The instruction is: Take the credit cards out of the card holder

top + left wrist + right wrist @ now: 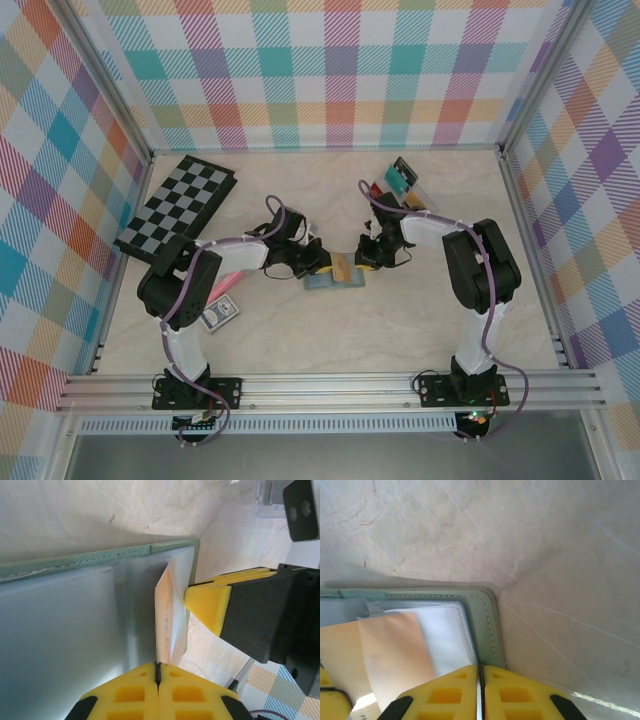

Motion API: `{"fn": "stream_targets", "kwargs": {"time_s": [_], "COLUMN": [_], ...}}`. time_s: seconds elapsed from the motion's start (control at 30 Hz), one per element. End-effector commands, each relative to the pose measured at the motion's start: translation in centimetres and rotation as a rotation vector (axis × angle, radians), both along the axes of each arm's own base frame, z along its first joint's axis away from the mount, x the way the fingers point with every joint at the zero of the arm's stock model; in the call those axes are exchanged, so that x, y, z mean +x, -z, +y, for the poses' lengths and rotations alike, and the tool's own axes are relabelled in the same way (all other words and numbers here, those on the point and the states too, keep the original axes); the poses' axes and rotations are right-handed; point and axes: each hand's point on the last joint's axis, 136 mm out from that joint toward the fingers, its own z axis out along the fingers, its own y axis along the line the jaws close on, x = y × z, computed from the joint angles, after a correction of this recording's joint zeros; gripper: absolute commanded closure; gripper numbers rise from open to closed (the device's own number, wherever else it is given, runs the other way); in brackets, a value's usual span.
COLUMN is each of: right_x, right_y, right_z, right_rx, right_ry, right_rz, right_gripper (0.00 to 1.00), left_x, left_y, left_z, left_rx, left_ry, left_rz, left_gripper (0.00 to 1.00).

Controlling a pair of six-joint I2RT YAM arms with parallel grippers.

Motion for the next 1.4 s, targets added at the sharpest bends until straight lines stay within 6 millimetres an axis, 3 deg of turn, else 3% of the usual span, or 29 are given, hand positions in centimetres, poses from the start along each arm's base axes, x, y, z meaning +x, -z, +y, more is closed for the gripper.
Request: {"fn": "stream_targets", "kwargs": {"time_s": [0.0, 0.13, 0.3, 0.4, 0.6, 0.77, 0.93, 1.37], "right_x": [-0.4, 0.8, 1.3, 1.0, 0.6, 0.0, 0.0, -0.7], "right_y": [0.0, -4.3, -10.5, -13.6, -18.3, -21.4, -23.2, -25.0], "right_z": [0.1, 1.6, 3.1, 3.5, 3.6, 4.4, 4.5, 4.9], "right_rx": [-0.007, 0.099, 0.249, 0.36, 0.597, 0.77, 0.838, 0.937], "right_ry": [-0.026, -0.044, -0.064, -0.091, -0.087, -0.104, -0.099, -0.138], "right_rz": [0.008, -0.097, -0.229, -0.297, -0.346, -0.338, -0.334, -0.342], "right_gripper": [0.88, 0.76, 0.54, 0.37, 0.16, 0.15, 0.18, 0.51], "left_x": [0.1, 0.7, 1.1, 1.4, 1.7, 1.7, 1.6, 1.8], "left_y": [-2.4, -4.8, -8.3, -11.2, -17.0, -20.2, -21.8, -22.0], "left_z": [1.4, 3.3, 4.9, 4.8, 3.4, 2.9, 3.0, 3.3], "left_rx": [0.001, 0.048, 0.045, -0.009, -0.203, -0.332, -0.407, -0.449], "left_ry": [0.002, 0.006, -0.007, -0.015, -0.031, -0.052, -0.065, -0.08], "left_rz": [-0.031, -0.078, -0.13, -0.191, -0.279, -0.308, -0.321, -0.316], "left_gripper": [1.0, 1.0, 1.0, 1.0, 1.0, 1.0, 1.0, 1.0]}}
